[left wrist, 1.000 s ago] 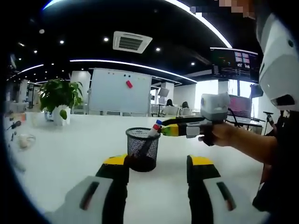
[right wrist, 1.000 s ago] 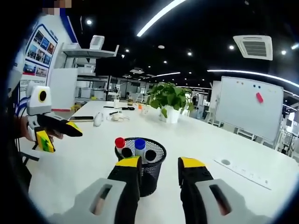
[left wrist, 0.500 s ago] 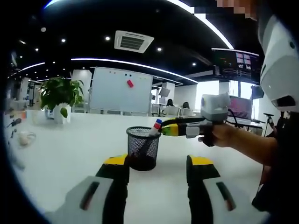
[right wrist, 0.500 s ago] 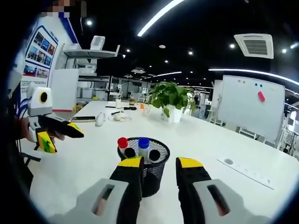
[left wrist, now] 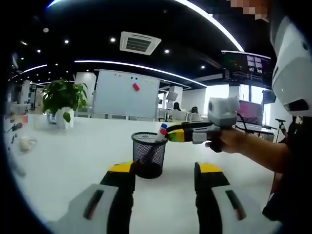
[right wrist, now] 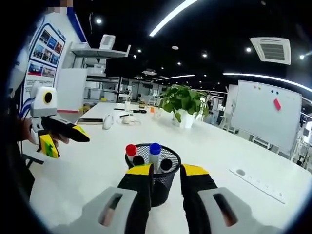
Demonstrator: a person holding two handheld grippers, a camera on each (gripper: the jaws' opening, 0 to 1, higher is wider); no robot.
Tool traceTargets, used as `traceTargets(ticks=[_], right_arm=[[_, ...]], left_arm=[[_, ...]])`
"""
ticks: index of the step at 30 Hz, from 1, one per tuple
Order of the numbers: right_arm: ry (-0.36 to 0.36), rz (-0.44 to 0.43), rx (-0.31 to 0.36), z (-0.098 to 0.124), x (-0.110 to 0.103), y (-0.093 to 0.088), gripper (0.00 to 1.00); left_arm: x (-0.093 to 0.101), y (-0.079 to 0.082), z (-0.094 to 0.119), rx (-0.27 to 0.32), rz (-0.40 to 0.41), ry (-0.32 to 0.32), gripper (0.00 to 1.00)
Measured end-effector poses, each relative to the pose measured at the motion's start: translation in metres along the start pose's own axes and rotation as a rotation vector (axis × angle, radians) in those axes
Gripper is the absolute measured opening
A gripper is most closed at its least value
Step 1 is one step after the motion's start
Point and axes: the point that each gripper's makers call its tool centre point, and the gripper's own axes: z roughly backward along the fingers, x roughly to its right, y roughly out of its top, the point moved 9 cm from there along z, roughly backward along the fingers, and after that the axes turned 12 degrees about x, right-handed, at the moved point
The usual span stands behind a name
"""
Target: Pick up the whiteboard markers from the pen holder and place them facing the whiteboard neatly
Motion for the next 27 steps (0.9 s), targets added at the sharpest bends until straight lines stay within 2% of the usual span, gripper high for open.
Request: traceTargets(ticks=[27], right_arm=[[0.03, -0.043, -0.019, -0.0027, -0.0027, 0.0001, 0.14]], left_arm=[[0.0018, -0.0037, -0.0018, -0.007, 0.024, -0.013, 0.49]])
